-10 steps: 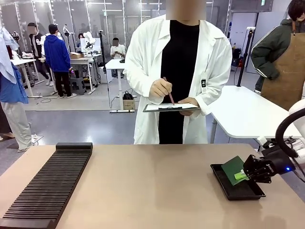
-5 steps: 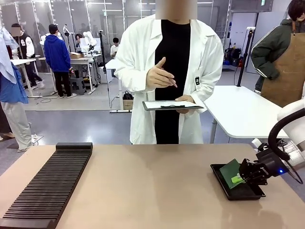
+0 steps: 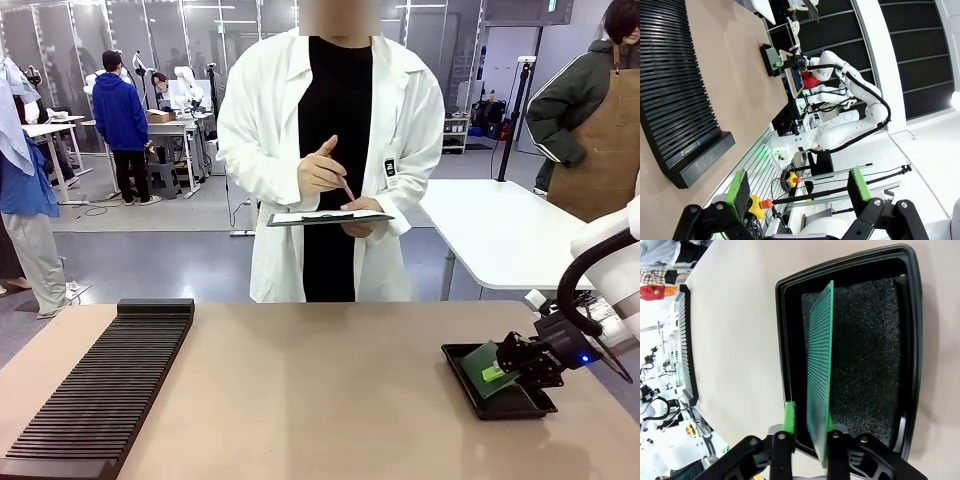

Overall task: Inspect the PCB.
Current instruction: Place the Blank PCB in the ESD tray.

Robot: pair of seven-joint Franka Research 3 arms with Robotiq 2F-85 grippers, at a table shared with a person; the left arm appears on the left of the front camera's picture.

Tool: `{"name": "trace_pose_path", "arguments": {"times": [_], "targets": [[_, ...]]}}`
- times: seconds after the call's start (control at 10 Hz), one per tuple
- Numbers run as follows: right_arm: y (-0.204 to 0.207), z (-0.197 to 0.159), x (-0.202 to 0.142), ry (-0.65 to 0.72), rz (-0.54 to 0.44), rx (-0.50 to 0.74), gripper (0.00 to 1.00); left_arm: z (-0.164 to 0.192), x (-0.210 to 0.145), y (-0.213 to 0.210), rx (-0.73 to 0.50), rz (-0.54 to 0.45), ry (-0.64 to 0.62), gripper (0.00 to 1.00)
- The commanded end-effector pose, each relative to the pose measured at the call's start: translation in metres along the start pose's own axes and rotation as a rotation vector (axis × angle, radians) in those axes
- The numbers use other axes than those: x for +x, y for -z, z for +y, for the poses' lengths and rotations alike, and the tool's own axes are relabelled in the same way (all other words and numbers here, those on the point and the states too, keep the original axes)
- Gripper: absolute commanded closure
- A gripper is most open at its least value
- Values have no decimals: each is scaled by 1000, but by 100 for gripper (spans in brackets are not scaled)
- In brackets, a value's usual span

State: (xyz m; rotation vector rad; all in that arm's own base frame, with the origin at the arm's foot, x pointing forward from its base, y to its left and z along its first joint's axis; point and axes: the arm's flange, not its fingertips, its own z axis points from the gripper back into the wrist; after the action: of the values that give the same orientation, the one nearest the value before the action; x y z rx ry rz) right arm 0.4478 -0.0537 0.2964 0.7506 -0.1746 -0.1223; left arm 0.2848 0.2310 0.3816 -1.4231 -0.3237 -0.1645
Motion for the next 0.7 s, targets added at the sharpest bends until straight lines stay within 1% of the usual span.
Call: {"name": "trace_pose_path", "arguments": {"times": [0.0, 0.1, 0.2, 0.3, 0.5, 0.6], "targets": [[4, 10, -9, 2, -37, -73, 37, -6, -3, 1, 7, 11, -12, 0], [2, 11, -11, -3, -53, -87, 16, -6, -3, 1, 7, 11, -12, 0], [-1, 14, -12, -2, -69, -91, 6, -6, -3, 1, 7, 11, -12, 0], [-3, 18, -14, -4, -82, -100, 0, -6, -3, 1, 7, 11, -12, 0], [-8, 24, -18, -11, -99, -117, 0, -6, -3, 1, 7, 11, -12, 0], [-10, 29, -19, -24, -119, -130, 4, -6, -3, 1, 7, 11, -12, 0]]}}
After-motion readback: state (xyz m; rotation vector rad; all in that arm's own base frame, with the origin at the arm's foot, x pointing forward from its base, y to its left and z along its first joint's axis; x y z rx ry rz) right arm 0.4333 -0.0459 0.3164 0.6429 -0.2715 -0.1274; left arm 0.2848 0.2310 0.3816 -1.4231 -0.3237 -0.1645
